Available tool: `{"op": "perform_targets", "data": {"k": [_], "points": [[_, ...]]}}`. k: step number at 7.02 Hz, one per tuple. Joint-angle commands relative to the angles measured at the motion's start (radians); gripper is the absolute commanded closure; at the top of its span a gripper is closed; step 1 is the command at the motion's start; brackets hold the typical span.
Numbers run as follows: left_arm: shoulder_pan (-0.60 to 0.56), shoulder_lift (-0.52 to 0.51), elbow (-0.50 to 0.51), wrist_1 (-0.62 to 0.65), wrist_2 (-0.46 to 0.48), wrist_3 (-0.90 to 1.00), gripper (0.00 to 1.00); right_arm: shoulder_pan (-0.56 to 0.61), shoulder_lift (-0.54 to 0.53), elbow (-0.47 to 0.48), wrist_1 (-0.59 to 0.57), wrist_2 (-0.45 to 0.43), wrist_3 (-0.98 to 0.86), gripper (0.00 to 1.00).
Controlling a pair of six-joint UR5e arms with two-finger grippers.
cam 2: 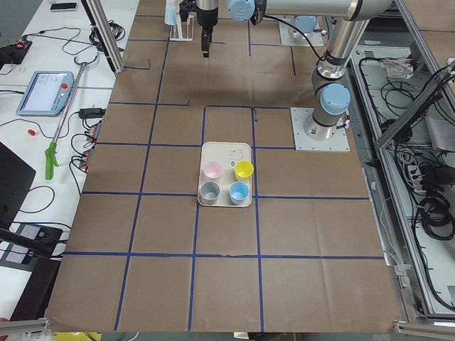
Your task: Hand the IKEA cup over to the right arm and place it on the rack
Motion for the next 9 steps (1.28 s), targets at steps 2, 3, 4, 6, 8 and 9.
{"op": "perform_targets", "data": {"k": [2, 3, 4, 6, 8, 9], "points": [[-0.001, 0.001, 0.000, -0.001, 0.000, 0.000, 0.01, 0.090, -0.087, -0.105, 0.496, -0.023, 0.019, 0.00], [0.000, 0.001, -0.001, -0.001, 0.000, 0.000, 0.01, 0.098, -0.112, -0.105, 0.506, -0.036, 0.017, 0.00], [0.000, 0.000, 0.000, 0.001, 0.000, 0.000, 0.01, 0.115, -0.149, -0.101, 0.508, -0.095, 0.026, 0.00], [0.000, 0.001, -0.001, 0.001, 0.000, 0.000, 0.01, 0.187, -0.166, -0.076, 0.521, -0.160, 0.196, 0.00], [-0.001, 0.001, -0.001, -0.001, 0.000, 0.000, 0.01, 0.230, -0.168, 0.003, 0.473, -0.180, 0.212, 0.00], [-0.001, 0.001, -0.001, 0.001, 0.000, 0.000, 0.01, 0.229, -0.171, 0.013, 0.468, -0.181, 0.204, 0.00]]}}
